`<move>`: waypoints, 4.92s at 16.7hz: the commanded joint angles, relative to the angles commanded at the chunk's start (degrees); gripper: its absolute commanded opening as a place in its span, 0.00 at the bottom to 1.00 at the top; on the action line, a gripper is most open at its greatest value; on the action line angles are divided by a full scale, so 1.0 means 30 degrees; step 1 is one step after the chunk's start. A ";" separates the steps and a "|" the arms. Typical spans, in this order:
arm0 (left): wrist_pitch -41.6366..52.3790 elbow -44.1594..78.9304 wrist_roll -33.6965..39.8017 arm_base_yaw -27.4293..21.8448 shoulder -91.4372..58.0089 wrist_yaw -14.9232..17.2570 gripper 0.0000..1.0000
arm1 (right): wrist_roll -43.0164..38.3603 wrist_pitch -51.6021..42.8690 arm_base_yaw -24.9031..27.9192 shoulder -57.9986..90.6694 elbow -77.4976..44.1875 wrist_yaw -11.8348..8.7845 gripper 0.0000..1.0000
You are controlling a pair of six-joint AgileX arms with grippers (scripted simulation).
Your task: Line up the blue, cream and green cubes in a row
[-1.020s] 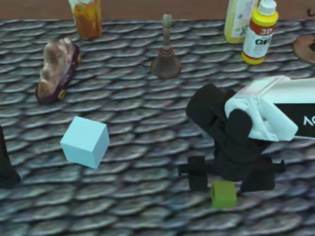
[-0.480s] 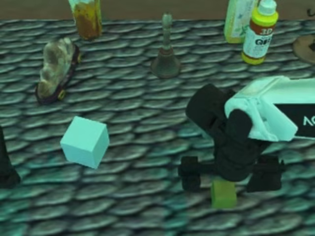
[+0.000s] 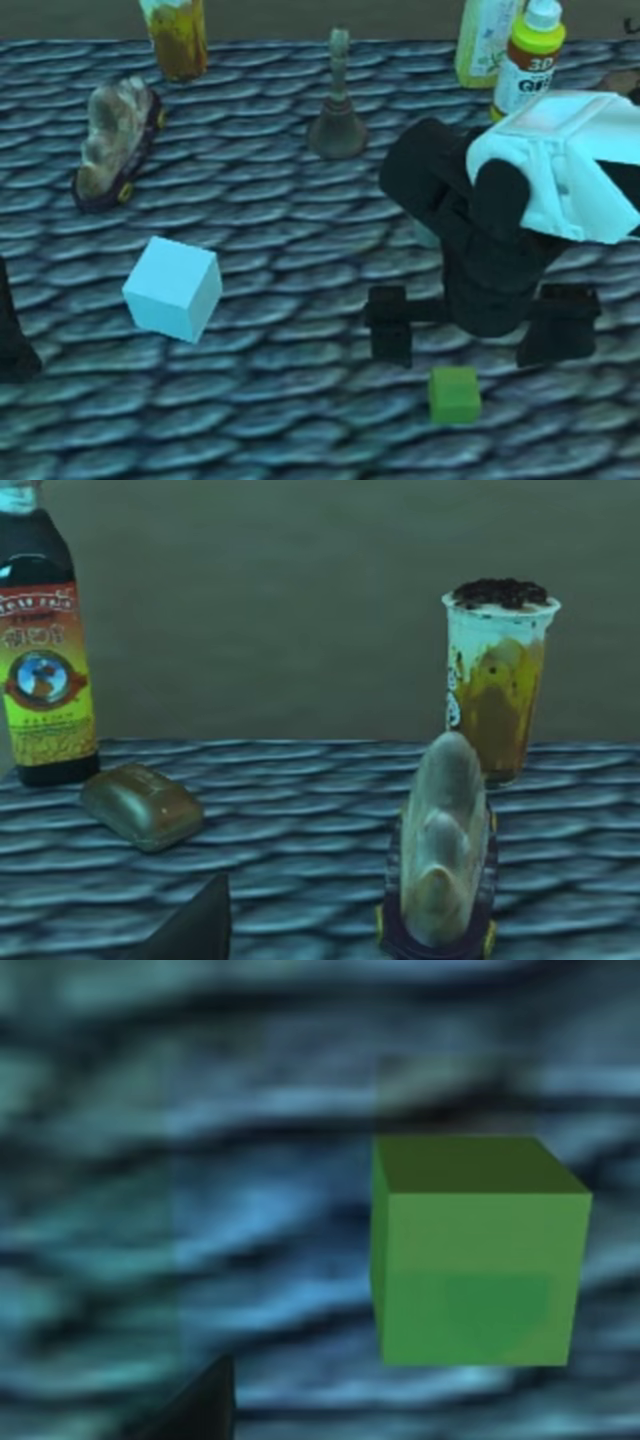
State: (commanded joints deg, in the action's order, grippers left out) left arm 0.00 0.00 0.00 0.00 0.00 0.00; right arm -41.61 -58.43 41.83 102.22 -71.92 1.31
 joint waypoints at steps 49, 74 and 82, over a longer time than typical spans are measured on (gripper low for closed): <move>0.0000 0.0000 0.0000 0.0000 0.0000 0.0000 1.00 | 0.6695 -0.0040 -0.8754 1.2051 -1.1671 -0.0335 0.47; 0.0000 0.0000 0.0000 0.0000 0.0000 0.0000 1.00 | 0.6801 -0.4780 -0.8583 1.0602 -1.5318 -0.0214 0.00; 0.0000 0.0000 0.0000 0.0000 0.0000 0.0000 1.00 | 0.4879 -0.4186 -0.6539 0.9177 -1.3380 -0.0219 0.00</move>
State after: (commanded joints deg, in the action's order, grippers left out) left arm 0.00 0.00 0.00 0.00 0.00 0.00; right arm -26.97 -70.99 22.22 129.75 -112.05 0.66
